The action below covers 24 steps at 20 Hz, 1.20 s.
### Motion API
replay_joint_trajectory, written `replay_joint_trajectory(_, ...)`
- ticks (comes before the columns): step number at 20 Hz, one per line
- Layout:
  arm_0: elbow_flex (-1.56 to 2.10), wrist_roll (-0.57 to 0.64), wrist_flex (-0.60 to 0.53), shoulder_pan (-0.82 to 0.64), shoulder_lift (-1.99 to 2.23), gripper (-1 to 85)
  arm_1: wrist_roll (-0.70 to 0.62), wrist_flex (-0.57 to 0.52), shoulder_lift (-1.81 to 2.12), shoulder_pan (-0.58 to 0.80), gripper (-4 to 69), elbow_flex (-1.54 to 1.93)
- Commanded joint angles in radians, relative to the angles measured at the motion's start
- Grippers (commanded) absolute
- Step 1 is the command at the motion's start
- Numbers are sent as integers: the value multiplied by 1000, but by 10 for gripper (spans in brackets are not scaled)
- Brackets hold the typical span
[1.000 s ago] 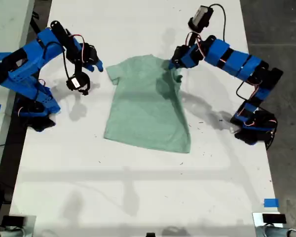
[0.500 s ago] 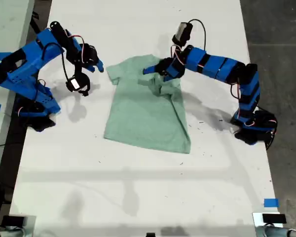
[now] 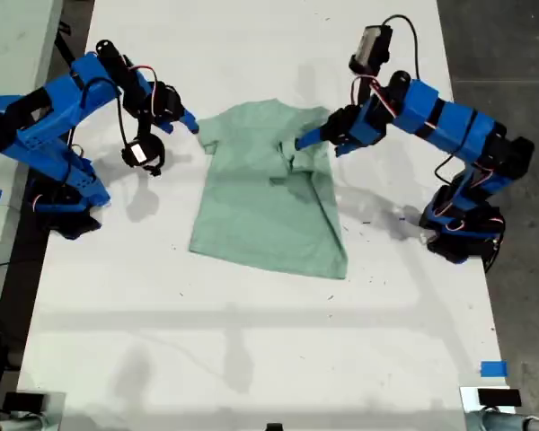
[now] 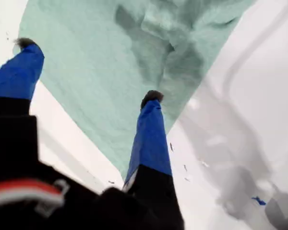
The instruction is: Fold tshirt
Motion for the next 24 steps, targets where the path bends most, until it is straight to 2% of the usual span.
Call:
replay_joint_trajectory(1,-207,80,46,-43,-117,335,54,-9,163,-55,366,83)
replay_joint_trajectory(4,-316,123,64,-106,-302,353,94,-18,258,-87,365,163)
replay_joint_trajectory(9,-341,172,-87,-204,-560,344,130,-20,341,-133,362,216)
replay_joint_trajectory(14,-532,186,-117,-242,-871,346,173,-43,400,-169,361,295)
replay_joint_trajectory(15,-578,189,-107,-244,-925,317,181,-52,414,-172,361,319)
replay_joint_trajectory(16,-617,189,-98,-244,-968,247,189,-60,431,-175,360,345)
replay_joint_trajectory(18,-652,175,-84,-244,-1011,28,204,-77,476,-181,358,402)
replay_joint_trajectory(19,-653,170,-84,-239,-1012,1,212,-84,503,-181,356,433)
replay_joint_trajectory(24,-644,129,41,-195,-811,0,245,-95,658,-179,339,572)
